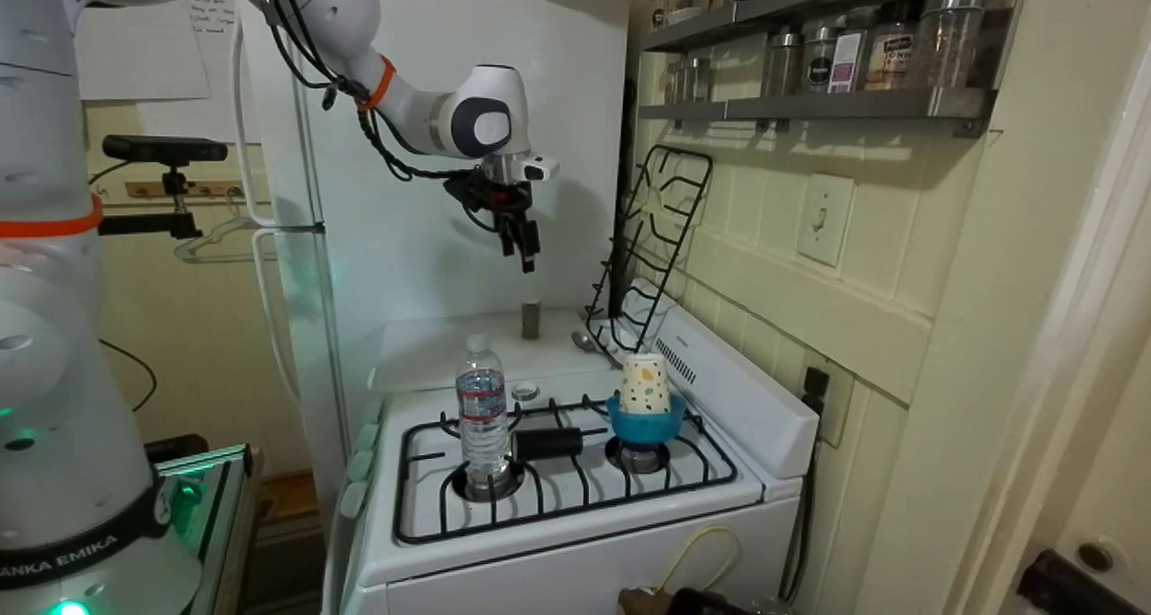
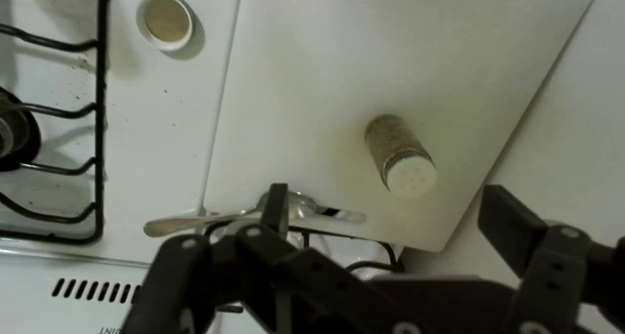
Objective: Pick up the spice on the left side of the stove and place it in the cage of the top right stove plate
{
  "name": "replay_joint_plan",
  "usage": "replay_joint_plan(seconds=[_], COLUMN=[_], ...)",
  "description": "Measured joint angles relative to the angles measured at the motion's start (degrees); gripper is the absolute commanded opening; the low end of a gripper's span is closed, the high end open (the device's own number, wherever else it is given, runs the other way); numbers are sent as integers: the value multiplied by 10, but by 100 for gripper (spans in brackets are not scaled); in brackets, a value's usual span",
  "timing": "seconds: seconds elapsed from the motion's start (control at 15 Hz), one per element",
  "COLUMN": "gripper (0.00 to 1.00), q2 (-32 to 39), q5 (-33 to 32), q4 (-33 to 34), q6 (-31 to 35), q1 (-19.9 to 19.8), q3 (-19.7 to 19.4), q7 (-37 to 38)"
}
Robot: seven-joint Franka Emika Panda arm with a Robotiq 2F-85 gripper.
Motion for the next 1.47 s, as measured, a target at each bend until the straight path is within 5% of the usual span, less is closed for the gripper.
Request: replay_joint_plan(seconds=[0.33,0.93,1.0,1.07,1.2,1.47], gripper=[100,100,96,75,70,37], q2=[77,148,152,156,165,176], q5=[11,29,29,29,29,24], q4=[-4,34,38,42,48,58], q6=[163,179,179,178,178,177], q1=[8,46,50,53,60,73], q3=[-11,-27,-29,-30,-35,-48], q7=[-8,-41,-42,-43,-45,-45])
